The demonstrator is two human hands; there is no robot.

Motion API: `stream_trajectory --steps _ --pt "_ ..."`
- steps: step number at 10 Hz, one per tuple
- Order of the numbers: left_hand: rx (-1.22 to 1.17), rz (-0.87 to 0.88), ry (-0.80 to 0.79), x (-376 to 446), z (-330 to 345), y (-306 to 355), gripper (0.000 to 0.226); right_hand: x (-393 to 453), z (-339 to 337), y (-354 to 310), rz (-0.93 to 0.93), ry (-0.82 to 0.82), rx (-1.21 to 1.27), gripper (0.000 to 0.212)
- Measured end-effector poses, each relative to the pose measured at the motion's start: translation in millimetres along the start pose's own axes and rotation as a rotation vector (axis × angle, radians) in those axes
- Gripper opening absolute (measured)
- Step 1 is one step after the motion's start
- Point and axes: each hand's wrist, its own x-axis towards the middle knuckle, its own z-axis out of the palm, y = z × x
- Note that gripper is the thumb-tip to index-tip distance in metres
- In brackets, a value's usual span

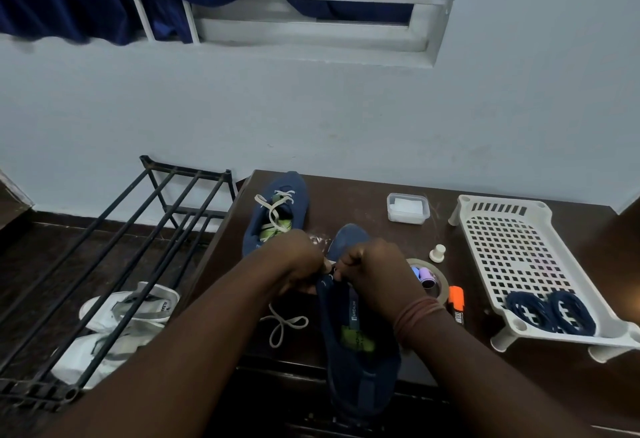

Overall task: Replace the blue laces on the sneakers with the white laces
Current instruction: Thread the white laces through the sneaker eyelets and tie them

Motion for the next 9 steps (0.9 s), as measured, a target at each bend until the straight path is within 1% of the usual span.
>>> stream_trajectory --steps 1,2,3,4,5,6,7,9 --pt "0.104 0.035 0.073 -6.0 -1.4 4.2 0.02 -3.4 0.2 -2.2 0.004 0.021 0.063 0.011" --pt "0.036 0.01 0.039 -8.0 -3.2 2.3 0.023 -5.6 1.9 -5.1 0.015 -0.006 0.079 0.014" --pt "-0.121 -0.047 -0.06 -9.4 -3.3 3.6 0.02 -3.3 4.1 -4.5 0.066 0.01 0.066 0.016" --pt "-0.154 -0.027 -0.08 -8.1 -1.6 2.3 0.019 -1.9 8.6 -3.2 0.097 0.074 0.097 0.018" --pt "-0.176 -0.026 -0.1 -5.0 1.8 0.9 0.015 -4.1 13.7 -2.5 0.067 0.227 0.17 0.022" --pt "-0.201 -0.026 -0.107 -5.1 3.2 0.5 0.012 -7.3 15.8 -4.6 0.054 0.314 0.216 0.027" --pt "-0.21 -0.02 -0.119 -4.4 3.5 -0.2 0.012 -8.5 18.3 -5.6 0.033 0.334 0.165 0.029" --pt "-0.223 -0.021 -0.093 -1.1 3.0 -4.3 0.018 -7.7 13.6 -2.3 0.094 0.295 0.193 0.025"
